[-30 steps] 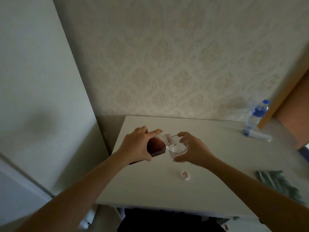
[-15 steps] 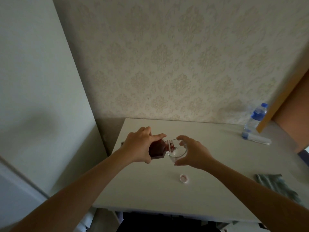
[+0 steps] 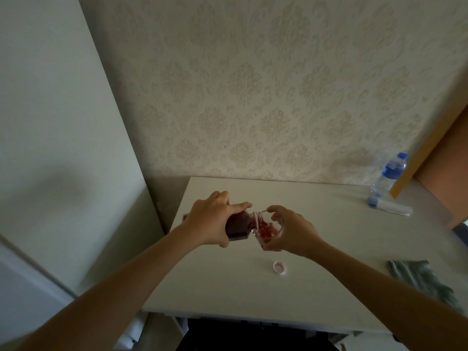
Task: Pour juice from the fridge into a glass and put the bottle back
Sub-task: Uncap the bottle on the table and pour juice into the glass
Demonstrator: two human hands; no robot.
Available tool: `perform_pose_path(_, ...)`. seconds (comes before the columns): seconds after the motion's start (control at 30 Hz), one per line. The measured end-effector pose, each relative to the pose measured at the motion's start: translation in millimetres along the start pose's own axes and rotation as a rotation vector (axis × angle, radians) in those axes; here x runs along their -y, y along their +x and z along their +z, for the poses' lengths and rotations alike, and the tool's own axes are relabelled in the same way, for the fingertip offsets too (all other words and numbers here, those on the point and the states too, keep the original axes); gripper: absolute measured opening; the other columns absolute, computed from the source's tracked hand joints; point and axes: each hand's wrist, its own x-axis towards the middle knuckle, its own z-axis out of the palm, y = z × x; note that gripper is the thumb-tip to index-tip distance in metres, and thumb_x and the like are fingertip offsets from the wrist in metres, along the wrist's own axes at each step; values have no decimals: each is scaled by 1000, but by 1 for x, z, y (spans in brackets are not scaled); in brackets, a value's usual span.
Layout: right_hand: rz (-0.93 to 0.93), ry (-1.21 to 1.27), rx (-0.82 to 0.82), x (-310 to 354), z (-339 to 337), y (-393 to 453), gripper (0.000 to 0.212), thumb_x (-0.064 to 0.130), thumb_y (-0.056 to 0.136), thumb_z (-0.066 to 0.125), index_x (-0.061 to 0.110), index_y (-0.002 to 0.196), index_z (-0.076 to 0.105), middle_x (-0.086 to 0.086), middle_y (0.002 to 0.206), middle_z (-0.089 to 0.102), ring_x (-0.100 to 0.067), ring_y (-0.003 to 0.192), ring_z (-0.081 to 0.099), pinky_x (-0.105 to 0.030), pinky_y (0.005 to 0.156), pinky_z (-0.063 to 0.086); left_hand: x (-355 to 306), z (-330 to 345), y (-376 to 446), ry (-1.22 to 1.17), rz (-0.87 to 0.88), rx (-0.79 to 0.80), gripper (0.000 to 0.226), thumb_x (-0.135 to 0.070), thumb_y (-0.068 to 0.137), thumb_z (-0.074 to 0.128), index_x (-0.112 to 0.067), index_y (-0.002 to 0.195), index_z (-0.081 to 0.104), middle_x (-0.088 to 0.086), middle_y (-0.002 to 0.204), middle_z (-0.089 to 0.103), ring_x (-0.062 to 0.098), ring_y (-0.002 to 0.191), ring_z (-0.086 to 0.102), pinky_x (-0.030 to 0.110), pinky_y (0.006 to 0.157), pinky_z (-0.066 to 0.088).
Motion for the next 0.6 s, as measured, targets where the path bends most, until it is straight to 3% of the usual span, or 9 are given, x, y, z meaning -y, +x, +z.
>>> perform_pose_path(0.33, 6, 15, 4, -3, 9, 5, 89, 47, 51, 83, 34, 129, 40, 9, 120, 58, -11, 102, 55, -43, 91, 48, 5, 7, 1, -19, 6, -4, 99, -40, 62, 77, -47, 142, 19, -2, 105, 40, 14, 97, 39, 26, 64, 40)
perform_pose_path(0.6, 18, 148, -15, -7, 12, 7, 91, 49, 48, 83, 32, 128, 42, 7, 116, 60, -12, 101, 56, -40, 90, 49, 14, 42, -9, -233, -91, -149, 97, -51, 58, 74, -48, 140, 23, -7, 103, 48, 10, 92, 49, 25, 69, 47)
